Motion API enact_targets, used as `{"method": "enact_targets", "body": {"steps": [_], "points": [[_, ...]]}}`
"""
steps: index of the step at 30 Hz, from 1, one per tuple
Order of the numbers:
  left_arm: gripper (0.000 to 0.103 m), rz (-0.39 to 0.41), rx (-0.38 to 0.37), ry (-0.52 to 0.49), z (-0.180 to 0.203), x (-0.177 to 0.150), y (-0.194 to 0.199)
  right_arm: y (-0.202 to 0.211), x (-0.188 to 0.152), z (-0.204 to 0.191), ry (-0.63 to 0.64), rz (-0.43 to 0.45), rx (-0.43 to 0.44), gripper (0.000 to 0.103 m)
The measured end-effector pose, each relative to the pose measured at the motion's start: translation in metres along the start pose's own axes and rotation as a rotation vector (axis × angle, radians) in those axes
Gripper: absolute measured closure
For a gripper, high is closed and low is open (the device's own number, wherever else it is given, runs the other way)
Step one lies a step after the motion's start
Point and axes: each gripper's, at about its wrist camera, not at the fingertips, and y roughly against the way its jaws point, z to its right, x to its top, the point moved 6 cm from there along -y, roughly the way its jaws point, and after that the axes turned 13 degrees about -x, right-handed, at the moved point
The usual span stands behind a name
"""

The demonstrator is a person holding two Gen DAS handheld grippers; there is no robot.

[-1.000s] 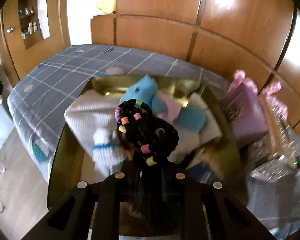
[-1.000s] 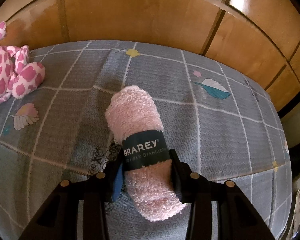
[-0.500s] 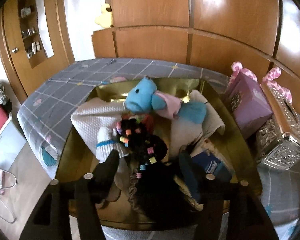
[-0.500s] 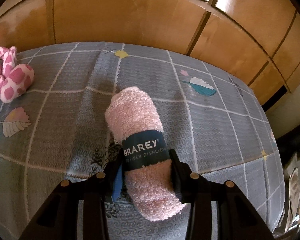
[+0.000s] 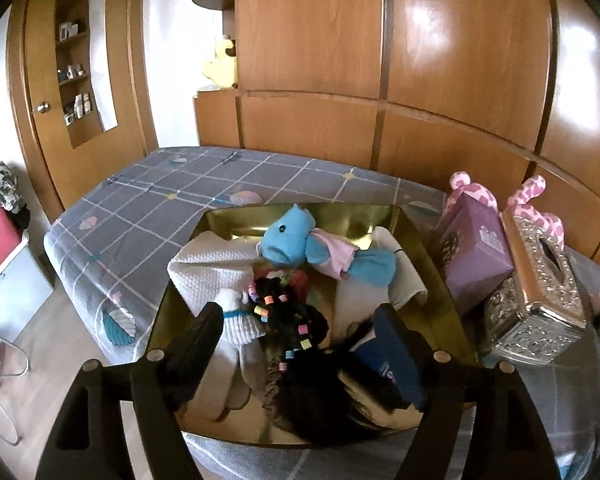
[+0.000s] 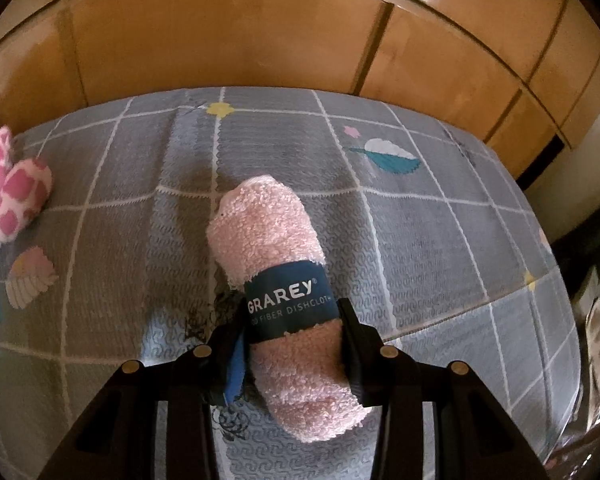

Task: Organize soft objects
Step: 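Carry the black hair tie with the left gripper into the gold tray and release, then carry the pink dishcloth roll with the right gripper into the gold tray and release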

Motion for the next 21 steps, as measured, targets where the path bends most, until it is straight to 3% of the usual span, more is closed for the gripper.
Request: {"method": "enact_targets", "body": {"steps": [11, 15, 21], "points": [[0.024, -0.006, -0.032, -0.006, 0.01, -0.005, 0.005, -0.005, 0.02, -0.007, -0.144, -0.141, 0.125, 0.064], [0.024, -0.007, -0.036, -0.009, 0.012, -0.007, 0.007, 0.006, 0.034, -0.021, -0.151, -0.137, 0.172, 0.065], [0.024, -0.014, -0.041, -0.006, 0.012, -0.009, 0.007, 0.048, 0.072, -0.055, -0.111, -0.057, 0.252, 0.065]]}}
